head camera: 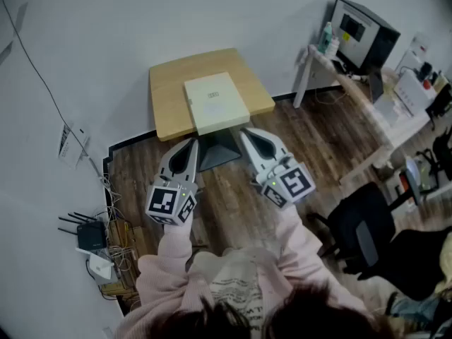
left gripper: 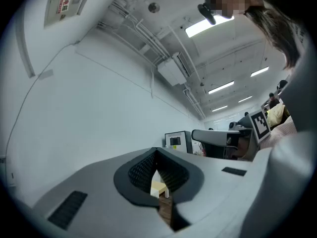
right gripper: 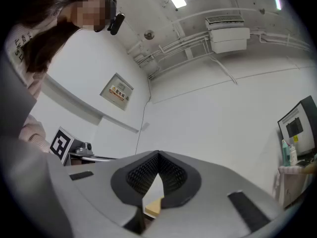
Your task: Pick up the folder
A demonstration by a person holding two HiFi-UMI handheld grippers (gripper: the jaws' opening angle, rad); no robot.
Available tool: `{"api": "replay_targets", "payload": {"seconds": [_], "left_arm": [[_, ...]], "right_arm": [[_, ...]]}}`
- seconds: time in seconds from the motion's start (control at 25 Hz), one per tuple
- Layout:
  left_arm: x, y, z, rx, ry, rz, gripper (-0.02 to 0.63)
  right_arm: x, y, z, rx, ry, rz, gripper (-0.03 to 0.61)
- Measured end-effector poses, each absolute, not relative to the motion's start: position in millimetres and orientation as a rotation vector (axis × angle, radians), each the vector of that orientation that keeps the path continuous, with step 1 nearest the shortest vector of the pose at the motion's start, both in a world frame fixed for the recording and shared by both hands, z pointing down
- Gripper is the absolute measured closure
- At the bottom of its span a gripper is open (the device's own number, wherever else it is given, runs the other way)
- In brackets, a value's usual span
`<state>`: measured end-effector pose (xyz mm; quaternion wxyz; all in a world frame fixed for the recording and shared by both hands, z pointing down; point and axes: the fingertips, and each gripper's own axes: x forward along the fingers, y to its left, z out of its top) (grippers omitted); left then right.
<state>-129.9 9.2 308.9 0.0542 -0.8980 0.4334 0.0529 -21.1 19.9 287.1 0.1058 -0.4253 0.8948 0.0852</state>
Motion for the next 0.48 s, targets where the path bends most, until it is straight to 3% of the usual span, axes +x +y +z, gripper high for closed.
{"api": "replay_targets", "payload": {"seconds": [0.48], "left_arm": [[-131.3,13.1,304.5,-2.714,1.326,0.178,0.617]], "right_arm": [[-22.4,19.4,289.8,-1.242,2.638,0.239,0.571]]}}
